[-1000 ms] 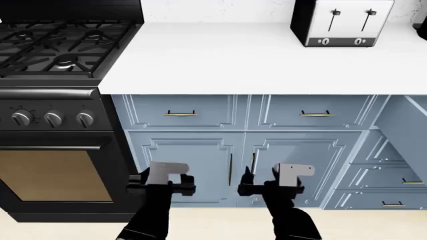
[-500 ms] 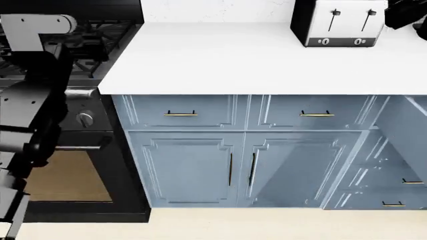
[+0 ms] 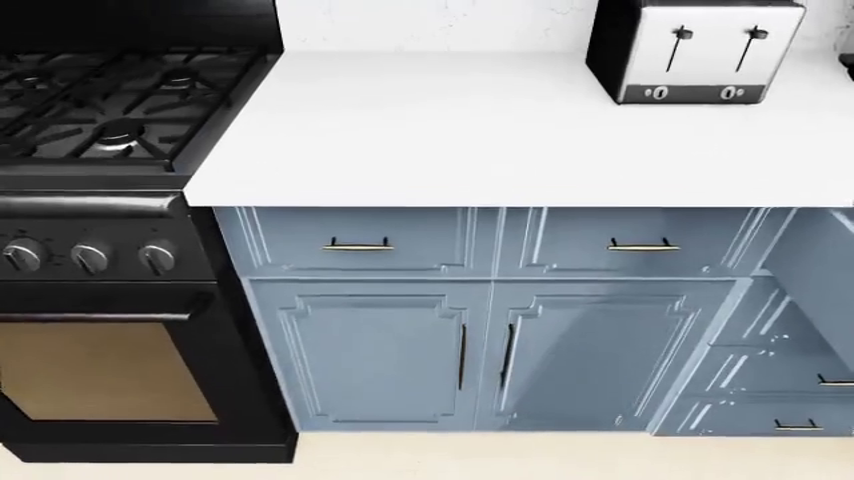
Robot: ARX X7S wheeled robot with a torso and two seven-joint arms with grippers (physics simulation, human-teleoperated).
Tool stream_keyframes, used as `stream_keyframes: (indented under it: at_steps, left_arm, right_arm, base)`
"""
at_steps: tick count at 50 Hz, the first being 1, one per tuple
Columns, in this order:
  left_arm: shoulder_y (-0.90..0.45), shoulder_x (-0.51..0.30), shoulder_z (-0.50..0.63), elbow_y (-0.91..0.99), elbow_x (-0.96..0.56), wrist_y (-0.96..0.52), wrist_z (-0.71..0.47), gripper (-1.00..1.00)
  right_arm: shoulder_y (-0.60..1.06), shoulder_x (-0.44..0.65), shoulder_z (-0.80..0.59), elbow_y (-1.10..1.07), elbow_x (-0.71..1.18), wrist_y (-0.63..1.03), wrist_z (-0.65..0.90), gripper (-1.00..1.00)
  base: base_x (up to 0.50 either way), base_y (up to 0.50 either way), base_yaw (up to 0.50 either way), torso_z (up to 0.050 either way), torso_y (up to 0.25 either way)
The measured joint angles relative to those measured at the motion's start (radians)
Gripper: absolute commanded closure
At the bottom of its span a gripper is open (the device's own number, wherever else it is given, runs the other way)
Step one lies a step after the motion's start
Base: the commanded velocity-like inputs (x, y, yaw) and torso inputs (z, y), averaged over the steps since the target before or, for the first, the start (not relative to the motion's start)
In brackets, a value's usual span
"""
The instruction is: Pick and place the shaker into the drawer. Then close the cabinet.
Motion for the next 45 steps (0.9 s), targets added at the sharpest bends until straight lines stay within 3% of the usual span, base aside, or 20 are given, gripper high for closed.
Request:
stream_keyframes:
  at_steps: [14,45]
  left_arm:
    - [-0.118,0.013,-0.031,0.046,-0.027,-0.034,-0.019,-1.0]
    - [-0.071,0.007,-0.044,0.142,-0.07,-0.051,-0.045,-1.0]
  right_arm:
    - [0.089,-0.105,-0.011,0.151,-0.106,-0.1,-0.103,-1.0]
    - [0.098,-0.157,0.033,0.17,-0.24,-0.135,-0.21,-1.0]
  base:
    - [0.5,0.0,0.0,0.0,0.0]
    - [0.5,0.0,0.0,0.0,0.001]
